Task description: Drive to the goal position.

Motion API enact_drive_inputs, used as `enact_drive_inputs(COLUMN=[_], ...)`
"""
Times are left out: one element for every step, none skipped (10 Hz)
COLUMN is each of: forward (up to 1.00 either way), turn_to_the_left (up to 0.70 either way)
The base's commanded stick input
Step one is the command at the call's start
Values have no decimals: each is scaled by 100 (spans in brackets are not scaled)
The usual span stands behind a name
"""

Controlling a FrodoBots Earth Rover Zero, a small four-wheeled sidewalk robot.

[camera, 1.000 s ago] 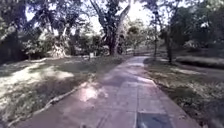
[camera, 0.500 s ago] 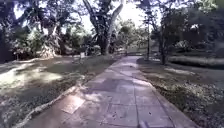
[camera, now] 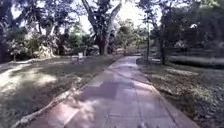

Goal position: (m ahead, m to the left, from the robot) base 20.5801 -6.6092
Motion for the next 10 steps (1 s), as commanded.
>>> enact_drive_inputs(forward=[50, 50, 50, 50, 50, 50, 50, 50, 50, 50], turn_to_the_left=[-50, -50, -50, -50, -28, 0, 0, 0, 0, 0])
